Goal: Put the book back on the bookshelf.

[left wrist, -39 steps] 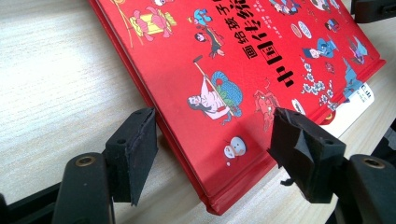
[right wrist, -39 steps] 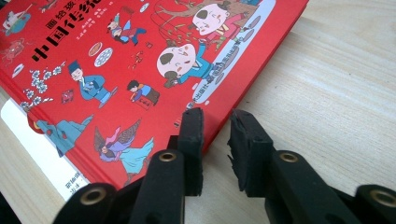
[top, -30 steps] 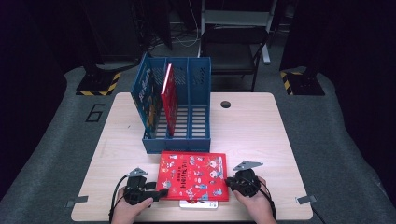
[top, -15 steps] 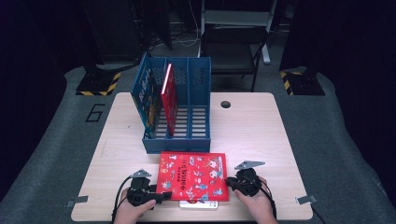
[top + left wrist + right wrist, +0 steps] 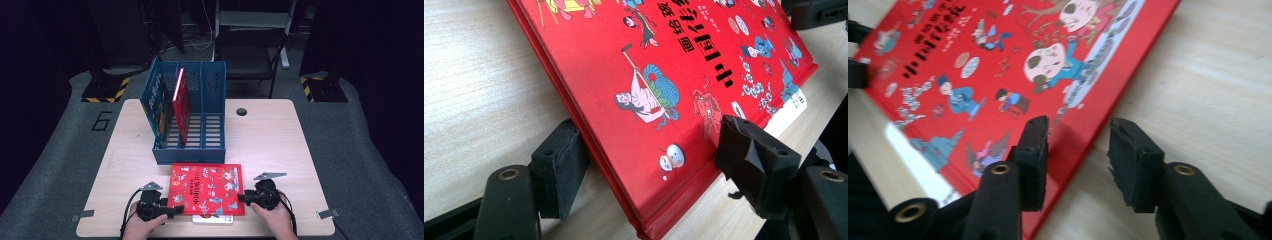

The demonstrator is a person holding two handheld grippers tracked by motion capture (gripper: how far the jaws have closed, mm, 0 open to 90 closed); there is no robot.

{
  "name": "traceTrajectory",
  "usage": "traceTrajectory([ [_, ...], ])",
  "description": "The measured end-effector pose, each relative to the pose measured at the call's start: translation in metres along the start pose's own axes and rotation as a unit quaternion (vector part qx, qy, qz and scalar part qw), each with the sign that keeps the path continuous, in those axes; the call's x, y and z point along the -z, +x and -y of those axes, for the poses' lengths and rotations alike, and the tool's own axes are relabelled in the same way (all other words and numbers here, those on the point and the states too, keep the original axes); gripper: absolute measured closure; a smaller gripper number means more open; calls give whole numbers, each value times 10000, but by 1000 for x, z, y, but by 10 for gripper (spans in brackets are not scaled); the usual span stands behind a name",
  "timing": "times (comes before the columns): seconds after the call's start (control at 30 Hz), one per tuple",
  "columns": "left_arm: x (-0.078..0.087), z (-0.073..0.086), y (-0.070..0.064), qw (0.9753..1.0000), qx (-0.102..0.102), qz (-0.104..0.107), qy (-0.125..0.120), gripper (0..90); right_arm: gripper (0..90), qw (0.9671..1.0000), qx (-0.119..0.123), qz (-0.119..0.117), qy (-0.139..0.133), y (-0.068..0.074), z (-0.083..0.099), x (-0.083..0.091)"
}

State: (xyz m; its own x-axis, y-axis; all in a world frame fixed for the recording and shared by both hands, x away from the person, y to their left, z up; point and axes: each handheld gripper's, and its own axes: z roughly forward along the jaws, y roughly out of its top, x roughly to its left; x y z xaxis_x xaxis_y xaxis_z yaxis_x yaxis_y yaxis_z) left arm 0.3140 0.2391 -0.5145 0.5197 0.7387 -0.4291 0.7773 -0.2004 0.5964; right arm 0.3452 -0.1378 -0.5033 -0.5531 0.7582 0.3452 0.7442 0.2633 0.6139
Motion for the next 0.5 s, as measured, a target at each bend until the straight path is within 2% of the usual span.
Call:
traceTrajectory([
  [0.07, 0, 0, 0, 10000, -4, -2, -3, 291, 569, 10000, -29, -59, 64, 2, 0, -1],
  [0.1, 0, 0, 1, 10000, -77, -46, -4, 291, 561, 10000, 51, -42, 34, 2, 0, -2],
  [0.17, 0, 0, 1, 10000, -79, -48, -2, 291, 533, 9999, -3, -42, 99, 4, 0, -2],
  [0.27, 0, 0, 1, 10000, -74, -51, 9, 291, 498, 9999, 41, -69, 98, 5, 1, -3],
  [0.33, 0, 0, 0, 10000, -35, -40, 9, 292, 460, 9997, -26, -159, 165, 6, 1, -4],
  [0.4, 1, 0, 0, 10000, -9, -41, 29, 293, 441, 9998, 123, -111, 147, 9, 1, -6],
  [0.5, 1, 0, -1, 10000, 16, -53, 67, 292, 435, 9997, 147, -92, 147, 11, 1, -5],
])
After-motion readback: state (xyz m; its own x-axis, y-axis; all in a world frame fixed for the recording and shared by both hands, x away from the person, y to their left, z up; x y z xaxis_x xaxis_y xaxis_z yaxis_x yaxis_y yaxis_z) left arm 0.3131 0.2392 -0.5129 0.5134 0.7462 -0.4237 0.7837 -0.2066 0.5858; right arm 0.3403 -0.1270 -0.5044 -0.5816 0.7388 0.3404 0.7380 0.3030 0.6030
